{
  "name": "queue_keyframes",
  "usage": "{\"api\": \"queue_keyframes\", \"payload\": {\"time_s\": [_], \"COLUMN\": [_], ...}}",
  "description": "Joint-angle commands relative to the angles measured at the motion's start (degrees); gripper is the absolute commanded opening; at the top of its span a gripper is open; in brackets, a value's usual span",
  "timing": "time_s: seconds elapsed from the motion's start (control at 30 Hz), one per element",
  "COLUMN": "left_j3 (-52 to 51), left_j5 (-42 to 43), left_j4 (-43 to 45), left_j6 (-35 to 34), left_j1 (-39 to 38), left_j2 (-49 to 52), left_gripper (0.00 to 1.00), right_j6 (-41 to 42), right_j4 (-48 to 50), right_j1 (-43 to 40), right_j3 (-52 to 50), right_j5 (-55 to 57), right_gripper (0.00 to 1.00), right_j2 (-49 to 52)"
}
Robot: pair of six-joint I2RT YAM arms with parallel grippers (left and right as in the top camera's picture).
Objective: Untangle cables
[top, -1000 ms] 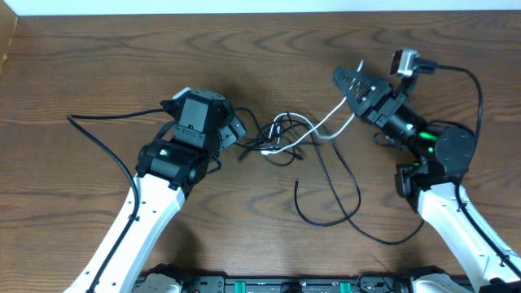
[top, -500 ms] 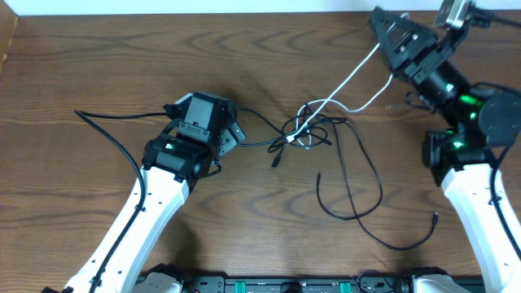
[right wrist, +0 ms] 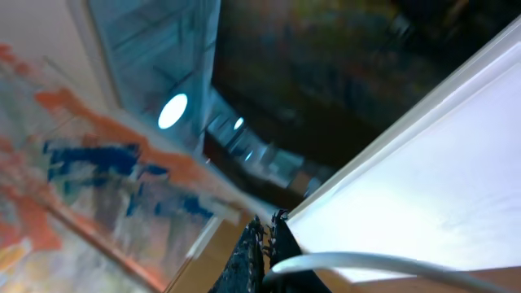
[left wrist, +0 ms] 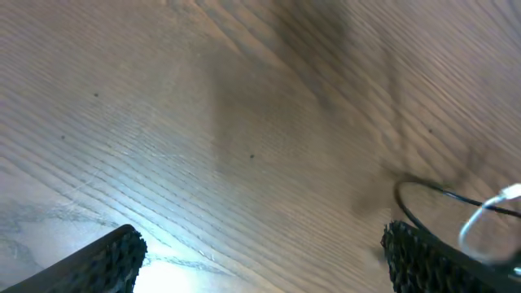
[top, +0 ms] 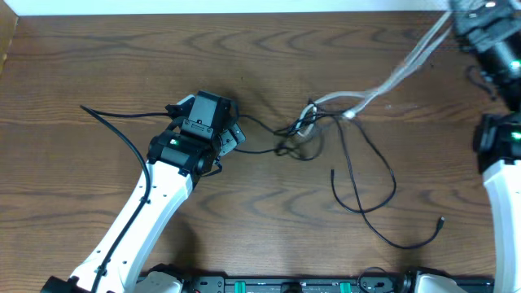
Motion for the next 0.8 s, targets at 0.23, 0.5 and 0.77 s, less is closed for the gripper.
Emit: {"api": "queue_keyframes", "payload": {"time_s": [0.23,0.5,0.77], "left_j3": [0.52,0.52,0.52], "left_j5": [4.57,23.82,38.05], "left_j4": [-0.02,-0.57,-2.80], "left_j6": [0.22,9.29,23.76], "left_j1": [-0.09,-0.09,-0.09], "left_j2": [0.31,0.31,0.31], "left_gripper": [0.93,0.88,0.77], "right_j6": [-2.75,-8.11,-10.34], "right_j4": [-5.42,-12.09,-15.87], "right_j1": [-7.87,-7.82,-7.82], "right_j3": [1.64,1.64,1.62], "right_j5": [-5.53,-8.31,-8.81], "right_gripper": [0.01,0.01,0.01], "right_j2": [-0.26,-0.26,-0.26]}}
